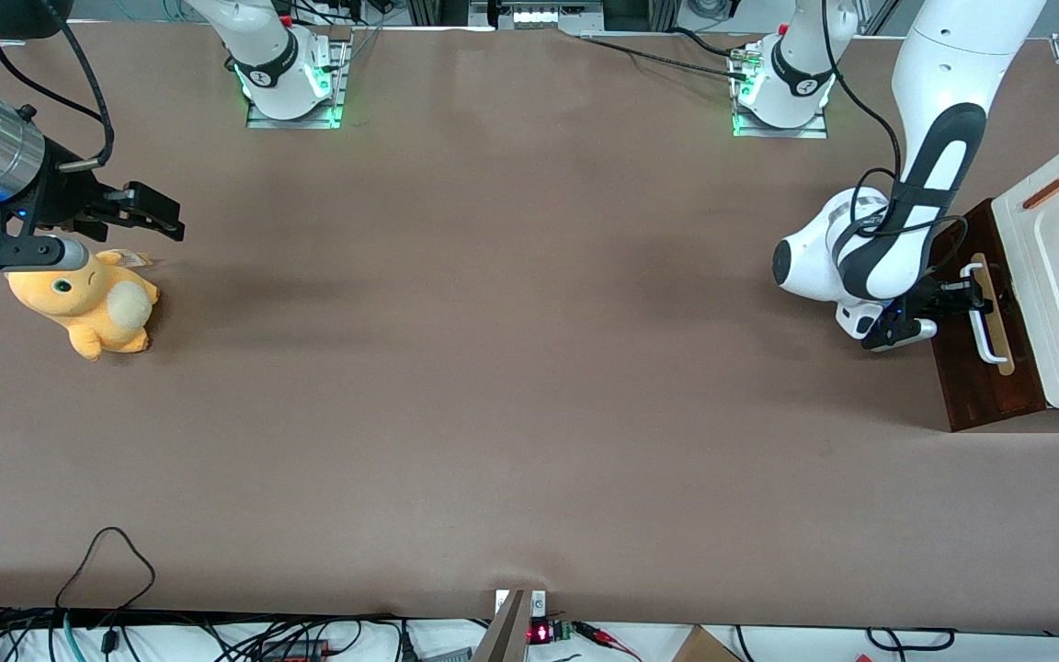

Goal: Open lower drawer with left arm only
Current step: 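Pull the handle away from the cabinet to slide the drawer out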

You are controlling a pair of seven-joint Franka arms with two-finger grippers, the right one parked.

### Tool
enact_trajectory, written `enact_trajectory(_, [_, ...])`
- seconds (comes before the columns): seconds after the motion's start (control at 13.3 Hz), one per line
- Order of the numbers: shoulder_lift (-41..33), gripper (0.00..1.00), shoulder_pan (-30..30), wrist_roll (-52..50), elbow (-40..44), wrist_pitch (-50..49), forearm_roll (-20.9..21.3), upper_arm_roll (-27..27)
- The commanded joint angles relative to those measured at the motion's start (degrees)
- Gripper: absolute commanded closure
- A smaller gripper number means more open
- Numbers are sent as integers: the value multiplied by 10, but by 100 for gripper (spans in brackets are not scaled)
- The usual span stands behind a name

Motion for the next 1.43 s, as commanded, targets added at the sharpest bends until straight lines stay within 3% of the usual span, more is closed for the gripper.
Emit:
enact_trajectory(0.0, [-3, 97, 0, 7, -2, 3, 6, 2])
enact_trajectory(0.23, [-10, 100, -5, 6, -1, 4, -35, -6])
enact_trajectory(0.45, [-17, 100, -5, 7, 1, 4, -46, -29])
enact_trajectory(0.98, [-27, 100, -5, 6, 7, -72, -134, -130])
enact_trajectory(1.36, [-30, 100, -6, 4, 28, -106, -189, -173])
